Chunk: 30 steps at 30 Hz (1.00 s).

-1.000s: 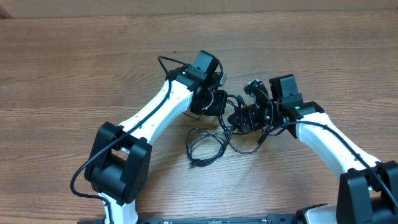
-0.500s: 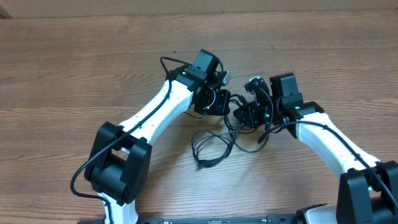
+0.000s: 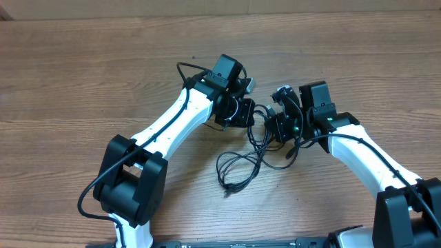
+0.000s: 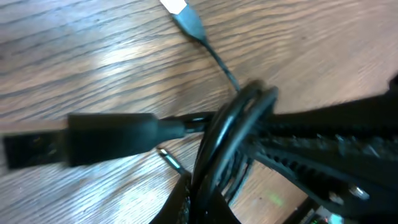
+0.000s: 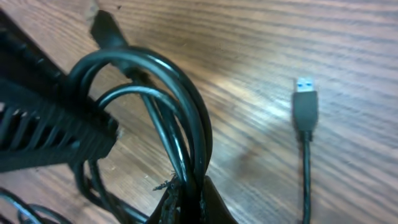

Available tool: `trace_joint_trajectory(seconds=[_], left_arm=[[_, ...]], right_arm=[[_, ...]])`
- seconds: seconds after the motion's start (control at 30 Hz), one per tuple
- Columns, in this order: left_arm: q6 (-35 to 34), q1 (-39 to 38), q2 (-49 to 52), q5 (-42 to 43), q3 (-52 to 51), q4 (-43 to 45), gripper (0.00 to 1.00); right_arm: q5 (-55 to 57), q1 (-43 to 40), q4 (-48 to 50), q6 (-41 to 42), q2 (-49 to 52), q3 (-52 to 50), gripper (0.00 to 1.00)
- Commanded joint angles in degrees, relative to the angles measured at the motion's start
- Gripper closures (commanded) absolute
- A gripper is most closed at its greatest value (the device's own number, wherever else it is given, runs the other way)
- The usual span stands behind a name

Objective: Untangle cables
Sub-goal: 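Hold the cables with both grippers and pull the strands apart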

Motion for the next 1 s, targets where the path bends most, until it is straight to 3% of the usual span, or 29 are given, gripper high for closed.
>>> trace_joint_trajectory(seconds=[0.0,0.13,0.33,0.53,0.7,0.73,0.77,0.8,0.83,0.87,0.97], left_arm=[[-10.38,-0.07,-1.27,-12.61,0.96,-2.14,0.96],[-26.77,-0.07,-1.25,-26.67,0.94,-8.26,0.96],[-45.44,-0.04,-1.25,-34.34,0.92,-14.21,0.96],[-49.94,-0.04,-1.22,-35.52,0.92,-15.72,0.96],[-47.12,-0.04,-1.22,-35.65,0.92,-15.76,0.96],[-45.9,-0.04,-1.25,-35.54,0.92,-15.56,0.96],[-44.7,-0.04,-1.25,-35.47,0.92,-15.43,0.96],[-41.72,-0.04,-1.25,-34.77,0.92,-14.99,0.96],[-39.06,-0.04,-1.25,-33.86,0.92,-14.25,0.96],[-35.67,-0.04,-1.25,-32.48,0.92,-13.09,0.96],[-24.02,-0.07,-1.25,-24.96,0.92,-8.02,0.96]], right_arm=[[-7.37,0.26,-1.81,-0.17,0.26,-0.24,0.96],[-9.14,0.26,-3.34,-0.22,0.26,-0.24,0.96],[-12.68,0.26,-3.78,-1.9,0.26,-0.24,0.96],[-16.96,0.26,-3.69,-3.63,0.26,-0.24,0.96],[-12.07,0.26,-3.56,0.55,0.26,-0.24,0.96],[-9.53,0.26,-3.52,2.69,0.26,-0.24,0.93],[-6.78,0.26,-3.54,4.83,0.26,-0.24,0.75],[-2.97,0.26,-3.54,7.21,0.26,-0.24,0.41],[-2.67,0.26,-3.52,7.1,0.26,-0.24,0.2],[-2.73,0.26,-3.3,7.1,0.26,-0.24,0.08],[-2.78,0.28,-2.58,6.86,0.26,-0.24,0.0]])
